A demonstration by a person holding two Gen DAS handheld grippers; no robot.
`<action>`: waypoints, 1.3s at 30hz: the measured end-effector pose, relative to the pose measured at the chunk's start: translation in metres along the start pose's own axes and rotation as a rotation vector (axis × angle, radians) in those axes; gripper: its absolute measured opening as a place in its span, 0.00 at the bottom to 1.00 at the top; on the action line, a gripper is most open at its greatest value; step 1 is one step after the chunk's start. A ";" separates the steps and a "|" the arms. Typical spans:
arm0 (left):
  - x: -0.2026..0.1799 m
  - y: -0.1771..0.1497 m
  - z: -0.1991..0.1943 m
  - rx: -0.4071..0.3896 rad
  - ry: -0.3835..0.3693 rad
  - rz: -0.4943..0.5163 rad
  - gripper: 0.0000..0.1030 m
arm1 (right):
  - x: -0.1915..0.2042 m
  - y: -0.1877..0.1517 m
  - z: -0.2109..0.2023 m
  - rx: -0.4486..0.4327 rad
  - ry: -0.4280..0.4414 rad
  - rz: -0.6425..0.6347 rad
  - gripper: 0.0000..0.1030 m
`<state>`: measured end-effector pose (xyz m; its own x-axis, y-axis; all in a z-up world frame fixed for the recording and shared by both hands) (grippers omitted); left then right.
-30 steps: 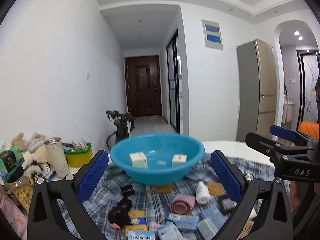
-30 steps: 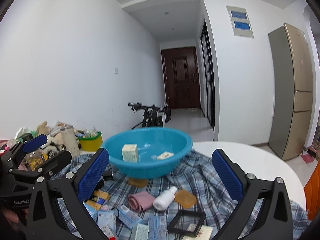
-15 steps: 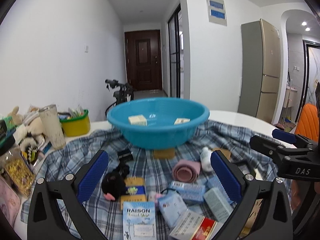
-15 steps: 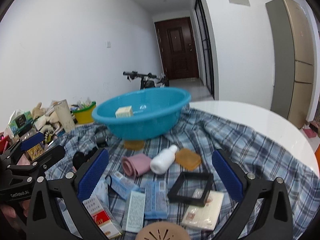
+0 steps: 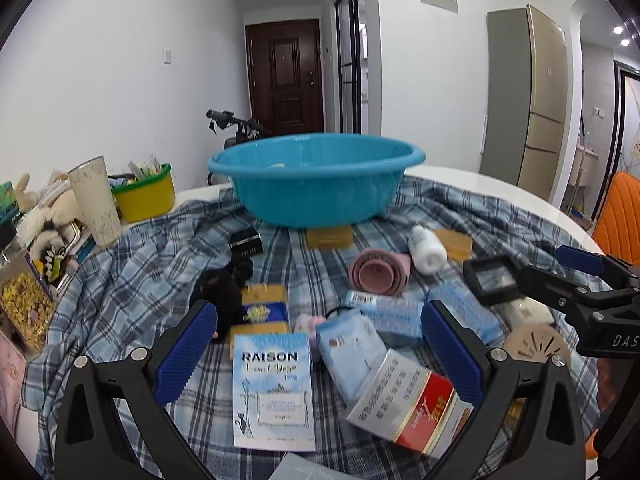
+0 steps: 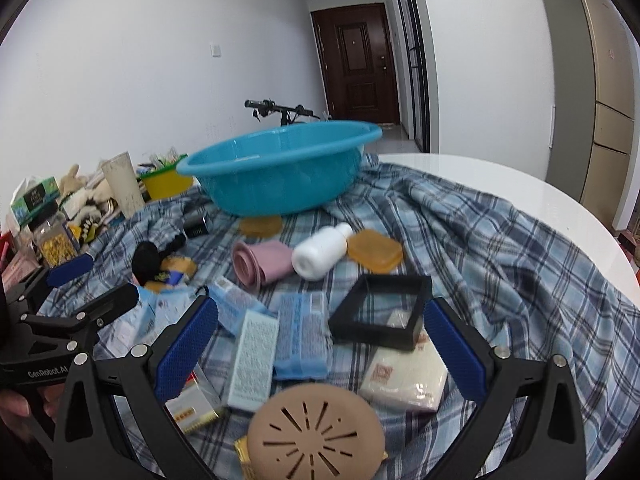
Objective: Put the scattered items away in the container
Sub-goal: 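Move both tools back over the cluttered items on the plaid cloth, then lower the left tool onto the RAISON box while the right tool approaches a pale text box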
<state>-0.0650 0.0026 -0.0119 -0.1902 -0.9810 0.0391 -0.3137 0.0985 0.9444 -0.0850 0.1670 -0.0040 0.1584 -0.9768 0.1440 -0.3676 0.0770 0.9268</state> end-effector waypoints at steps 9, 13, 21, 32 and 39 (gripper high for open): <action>0.004 -0.021 0.009 0.062 0.013 -0.018 1.00 | -0.009 -0.013 0.010 0.048 -0.016 0.025 1.00; 0.006 -0.030 0.014 0.098 0.015 -0.029 1.00 | -0.008 -0.014 0.010 0.051 -0.012 0.021 1.00; 0.009 -0.038 0.018 0.123 0.027 -0.040 1.00 | -0.009 -0.015 0.011 0.056 -0.010 0.023 1.00; 0.024 -0.032 0.020 0.115 0.046 -0.066 1.00 | -0.010 -0.014 0.012 0.055 -0.014 0.036 1.00; 0.044 -0.040 0.021 0.155 0.035 -0.111 1.00 | -0.008 -0.013 0.015 0.055 0.000 0.052 1.00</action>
Point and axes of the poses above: each gripper's, at about its wrist camera, not at the fingertips, and z roughly the way its jaws point, x to its left, y to its top, the point moved 4 cm from there along z, roughly the way its jaws point, and after that the axes turned 15 degrees about -x, right-handed, at the moved point
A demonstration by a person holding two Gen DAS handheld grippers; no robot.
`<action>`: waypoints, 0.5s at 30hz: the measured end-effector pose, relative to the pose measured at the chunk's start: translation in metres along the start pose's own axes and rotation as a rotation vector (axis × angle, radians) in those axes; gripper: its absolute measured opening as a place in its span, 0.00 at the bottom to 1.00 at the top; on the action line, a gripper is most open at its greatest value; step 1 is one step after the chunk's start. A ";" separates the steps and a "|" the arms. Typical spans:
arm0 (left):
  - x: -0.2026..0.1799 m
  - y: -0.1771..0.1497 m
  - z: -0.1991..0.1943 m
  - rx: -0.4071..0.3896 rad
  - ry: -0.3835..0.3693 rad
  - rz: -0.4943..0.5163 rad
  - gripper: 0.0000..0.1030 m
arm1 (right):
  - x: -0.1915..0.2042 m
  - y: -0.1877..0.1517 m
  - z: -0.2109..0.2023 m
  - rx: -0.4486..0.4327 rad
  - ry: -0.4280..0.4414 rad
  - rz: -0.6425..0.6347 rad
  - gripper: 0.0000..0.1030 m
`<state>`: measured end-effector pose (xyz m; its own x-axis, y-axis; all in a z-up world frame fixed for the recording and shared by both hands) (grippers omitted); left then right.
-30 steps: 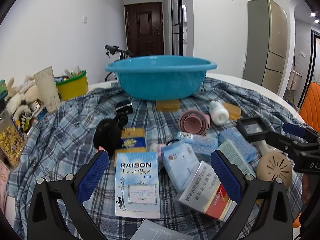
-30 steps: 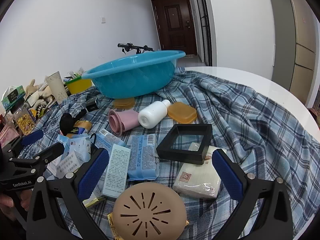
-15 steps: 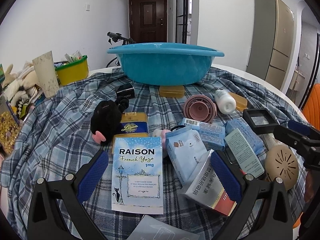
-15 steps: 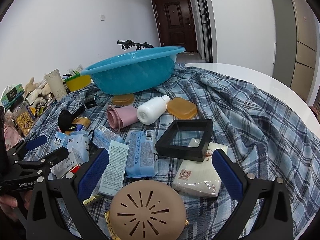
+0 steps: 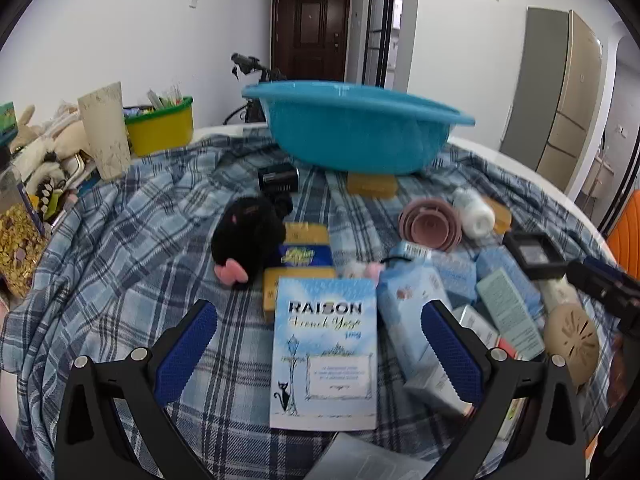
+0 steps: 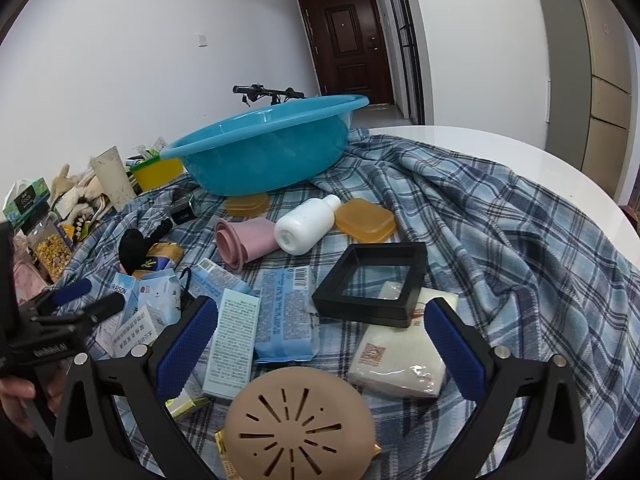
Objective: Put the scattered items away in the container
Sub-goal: 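Lower the left tool onto the RAISON box while the right tool approaches a pale text box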
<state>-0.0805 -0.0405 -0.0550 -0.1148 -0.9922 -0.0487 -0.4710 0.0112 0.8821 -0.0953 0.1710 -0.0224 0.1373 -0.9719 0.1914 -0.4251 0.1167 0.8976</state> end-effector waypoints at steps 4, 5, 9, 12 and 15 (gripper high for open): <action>-0.006 -0.010 0.005 0.036 -0.017 0.043 1.00 | 0.000 -0.001 0.000 0.001 -0.008 -0.014 1.00; -0.009 -0.012 0.006 0.046 -0.029 0.050 0.93 | -0.001 0.000 0.000 0.001 -0.012 -0.010 1.00; -0.017 -0.018 0.014 0.096 -0.062 0.066 0.82 | -0.006 0.000 -0.001 0.002 -0.021 0.005 1.00; -0.016 -0.018 0.019 0.115 -0.078 0.046 0.82 | -0.008 0.001 -0.001 0.001 -0.026 0.004 1.00; -0.010 -0.017 0.021 0.129 -0.091 0.016 0.68 | -0.008 0.001 -0.001 0.002 -0.026 0.006 1.00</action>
Point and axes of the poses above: each gripper's, at about its wrist camera, not at the fingertips, and z roughly the way its jaws point, x to its left, y to its top, the point moved 4 cm from there along z, roughly the way its jaws point, and after that the axes turned 15 degrees about -x, right-handed, at the moved point
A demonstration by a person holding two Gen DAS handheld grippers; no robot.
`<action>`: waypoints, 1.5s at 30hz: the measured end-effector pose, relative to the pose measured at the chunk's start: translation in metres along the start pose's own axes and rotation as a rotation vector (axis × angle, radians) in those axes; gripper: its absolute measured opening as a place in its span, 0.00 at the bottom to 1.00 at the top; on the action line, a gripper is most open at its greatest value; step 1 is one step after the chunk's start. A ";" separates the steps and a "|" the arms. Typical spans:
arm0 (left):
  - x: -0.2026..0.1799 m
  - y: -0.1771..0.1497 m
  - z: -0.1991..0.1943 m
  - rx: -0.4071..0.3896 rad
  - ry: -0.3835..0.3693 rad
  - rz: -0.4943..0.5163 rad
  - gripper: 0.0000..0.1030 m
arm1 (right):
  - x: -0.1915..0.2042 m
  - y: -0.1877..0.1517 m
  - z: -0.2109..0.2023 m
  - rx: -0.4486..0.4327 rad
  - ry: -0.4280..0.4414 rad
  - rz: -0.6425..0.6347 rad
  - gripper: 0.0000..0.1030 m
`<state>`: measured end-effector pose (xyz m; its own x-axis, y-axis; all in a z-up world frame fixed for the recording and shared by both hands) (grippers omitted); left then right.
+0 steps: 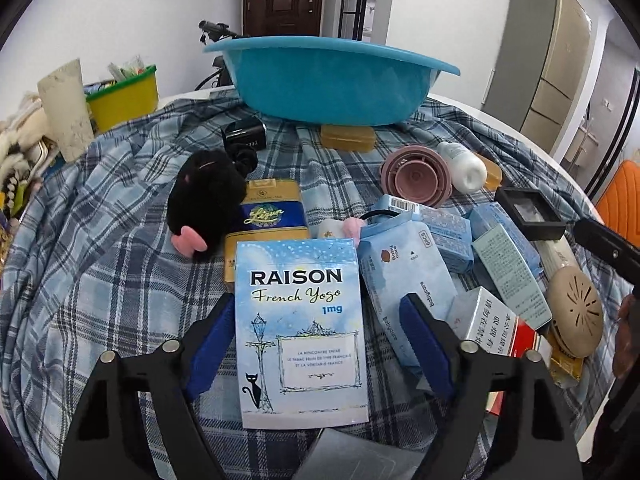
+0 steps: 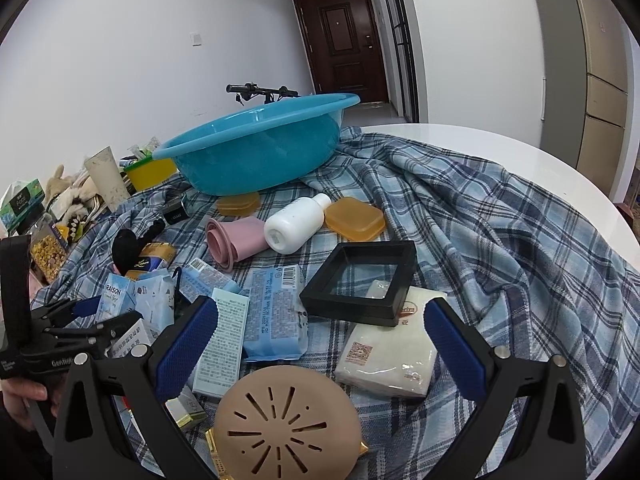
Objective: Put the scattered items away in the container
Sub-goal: 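Lower the left tool onto the RAISON box while the right tool approaches a pale text box, then close the left tool on the RAISON box while the right tool grasps the pale text box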
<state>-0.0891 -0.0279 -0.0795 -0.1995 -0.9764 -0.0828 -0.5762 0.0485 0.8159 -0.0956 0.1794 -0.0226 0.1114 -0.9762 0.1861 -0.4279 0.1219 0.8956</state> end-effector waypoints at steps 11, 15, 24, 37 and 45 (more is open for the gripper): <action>0.008 -0.002 -0.007 0.031 0.020 0.028 0.59 | 0.002 0.001 0.001 0.003 0.010 0.002 1.00; 0.002 -0.010 0.006 0.087 0.055 0.064 0.64 | 0.001 0.001 0.001 0.005 0.007 0.000 1.00; 0.000 -0.005 0.002 0.049 0.039 0.045 0.56 | 0.007 0.000 0.001 0.023 0.032 -0.035 1.00; 0.011 0.013 -0.013 -0.024 0.065 0.028 0.56 | 0.047 -0.009 0.009 0.071 0.130 -0.089 1.00; 0.014 0.008 -0.012 -0.015 0.053 0.021 0.56 | 0.058 -0.020 0.023 0.144 0.187 -0.047 0.90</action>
Point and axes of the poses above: each gripper's, at about its wrist camera, not at the fingertips, and z roughly the way its jaws point, x to its left, y to its top, the point moved 4 cm from there along z, roughly the way its jaws point, and after that the axes turned 15 degrees about -x, right-handed, at the moved point
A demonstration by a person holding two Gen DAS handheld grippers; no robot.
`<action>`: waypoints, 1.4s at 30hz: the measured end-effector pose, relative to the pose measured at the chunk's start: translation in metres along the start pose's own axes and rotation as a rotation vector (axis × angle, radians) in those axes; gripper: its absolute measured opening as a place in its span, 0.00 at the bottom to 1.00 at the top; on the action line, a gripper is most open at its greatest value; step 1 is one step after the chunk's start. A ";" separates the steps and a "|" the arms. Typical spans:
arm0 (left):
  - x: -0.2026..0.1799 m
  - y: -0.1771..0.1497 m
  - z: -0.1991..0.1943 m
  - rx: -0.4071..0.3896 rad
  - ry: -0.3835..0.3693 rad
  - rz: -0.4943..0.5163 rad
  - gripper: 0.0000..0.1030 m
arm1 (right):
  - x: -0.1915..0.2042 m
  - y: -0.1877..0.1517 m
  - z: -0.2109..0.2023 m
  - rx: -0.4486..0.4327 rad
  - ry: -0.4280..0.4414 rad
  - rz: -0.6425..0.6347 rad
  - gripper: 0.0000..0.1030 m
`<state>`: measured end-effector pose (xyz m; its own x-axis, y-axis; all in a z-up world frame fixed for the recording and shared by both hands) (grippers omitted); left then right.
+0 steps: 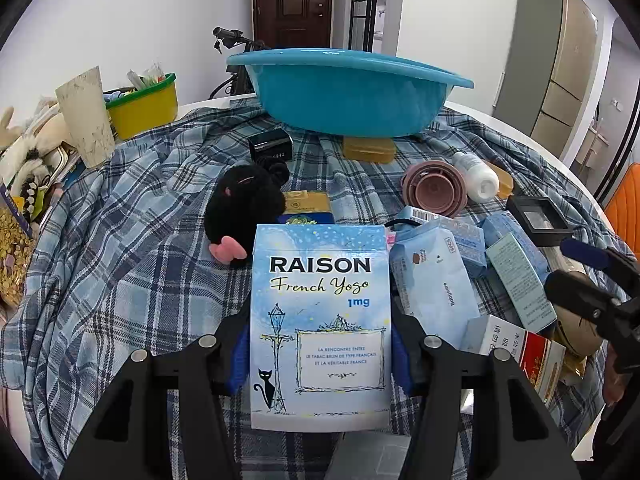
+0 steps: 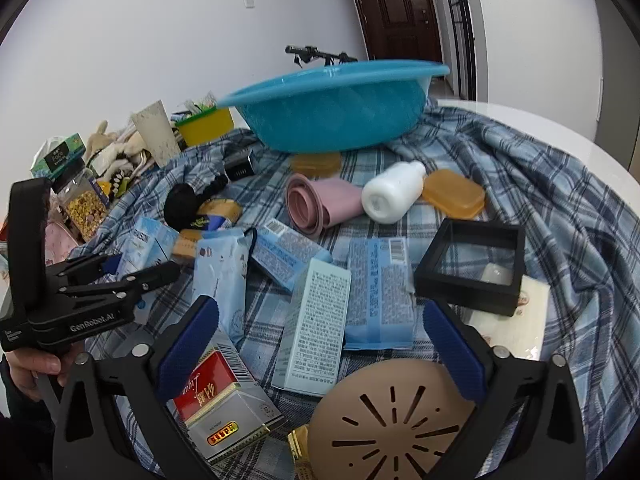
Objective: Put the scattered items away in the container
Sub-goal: 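Close the left tool on the RAISON box while the right tool grasps the pale text box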
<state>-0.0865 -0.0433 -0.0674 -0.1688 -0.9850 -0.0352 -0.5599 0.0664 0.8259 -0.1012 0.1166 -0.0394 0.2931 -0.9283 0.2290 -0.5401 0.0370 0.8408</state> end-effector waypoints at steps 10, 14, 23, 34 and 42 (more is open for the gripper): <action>0.004 -0.002 0.002 0.004 -0.017 -0.017 0.56 | 0.007 -0.002 0.012 0.072 -0.007 -0.052 0.43; 0.005 -0.003 0.002 0.007 -0.020 -0.019 0.56 | 0.019 -0.005 0.015 0.092 0.026 -0.095 0.38; 0.011 -0.004 0.000 0.003 -0.015 -0.030 0.56 | 0.032 -0.007 0.017 0.105 0.098 -0.073 0.28; 0.009 -0.005 -0.001 0.003 -0.019 -0.028 0.56 | 0.038 -0.012 0.024 0.111 0.041 -0.127 0.66; 0.008 -0.008 0.001 0.011 -0.017 -0.028 0.56 | 0.032 -0.014 0.025 0.108 -0.033 -0.157 0.26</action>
<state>-0.0842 -0.0515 -0.0746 -0.1666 -0.9837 -0.0677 -0.5736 0.0409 0.8181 -0.1047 0.0774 -0.0561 0.3548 -0.9314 0.0814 -0.5716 -0.1472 0.8072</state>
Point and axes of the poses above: each gripper's, at about its wrist camera, not at the fingertips, and z roughly the way its jaws point, x to its left, y to its top, the point moved 4 cm from there along z, roughly the way its jaws point, and after that the axes turned 15 degrees about -x, right-handed, at the moved point
